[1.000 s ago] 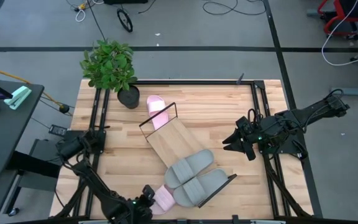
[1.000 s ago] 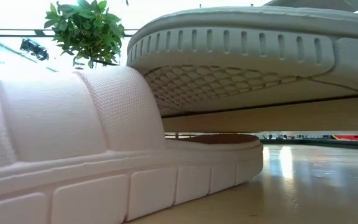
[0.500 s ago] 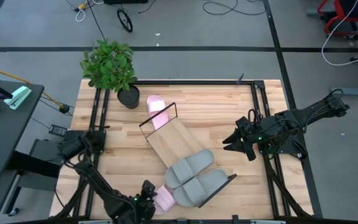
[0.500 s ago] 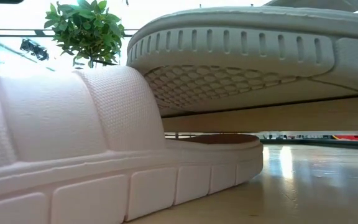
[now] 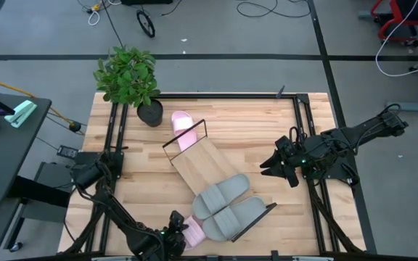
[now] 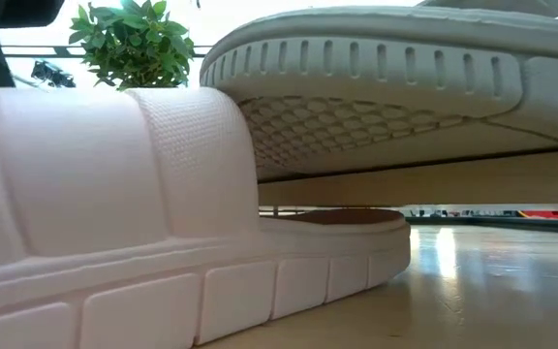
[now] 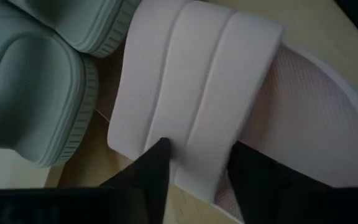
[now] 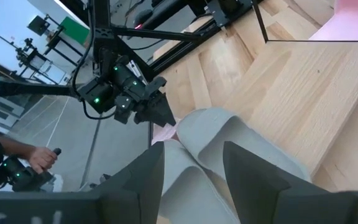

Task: Pick and place slides into the shelf
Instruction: Put the bottom pink slide on the shelf

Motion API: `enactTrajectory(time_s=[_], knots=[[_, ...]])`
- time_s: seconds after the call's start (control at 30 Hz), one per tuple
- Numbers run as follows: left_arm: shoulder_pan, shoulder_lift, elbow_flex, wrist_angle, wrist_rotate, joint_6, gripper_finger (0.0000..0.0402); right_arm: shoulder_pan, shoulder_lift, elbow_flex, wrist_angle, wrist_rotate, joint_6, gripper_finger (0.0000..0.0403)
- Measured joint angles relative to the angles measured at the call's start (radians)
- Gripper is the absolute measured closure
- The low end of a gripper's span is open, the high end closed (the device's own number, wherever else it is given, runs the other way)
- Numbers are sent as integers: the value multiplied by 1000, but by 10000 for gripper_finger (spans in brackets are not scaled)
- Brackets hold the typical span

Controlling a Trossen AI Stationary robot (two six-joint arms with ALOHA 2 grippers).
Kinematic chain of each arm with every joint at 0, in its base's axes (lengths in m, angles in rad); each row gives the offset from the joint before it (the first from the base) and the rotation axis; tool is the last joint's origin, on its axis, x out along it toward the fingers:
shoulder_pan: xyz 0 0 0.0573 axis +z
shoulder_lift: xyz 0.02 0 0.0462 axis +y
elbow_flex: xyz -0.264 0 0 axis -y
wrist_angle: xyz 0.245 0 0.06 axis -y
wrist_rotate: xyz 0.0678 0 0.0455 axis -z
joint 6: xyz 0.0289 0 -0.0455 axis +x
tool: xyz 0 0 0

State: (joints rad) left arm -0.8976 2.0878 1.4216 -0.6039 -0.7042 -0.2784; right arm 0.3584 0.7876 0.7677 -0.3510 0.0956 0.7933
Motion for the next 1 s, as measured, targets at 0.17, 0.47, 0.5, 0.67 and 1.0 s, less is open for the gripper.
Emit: enactTrajectory(time_s=[0.17,0.47,0.5,0.67,1.0], knots=[[6,-4,2,-17,41,-47,359,0,0,0,0,0,-1,234],[-12,-2,83,-197,193,-136,392,0,0,0,-1,0,-16,234],[-18,-1,94,-221,206,-138,392,0,0,0,0,0,-23,234],[-45,0,148,-321,302,-196,393,0,0,0,0,0,-36,233],[-93,2,266,-563,514,-289,393,0,0,0,0,0,-85,233]])
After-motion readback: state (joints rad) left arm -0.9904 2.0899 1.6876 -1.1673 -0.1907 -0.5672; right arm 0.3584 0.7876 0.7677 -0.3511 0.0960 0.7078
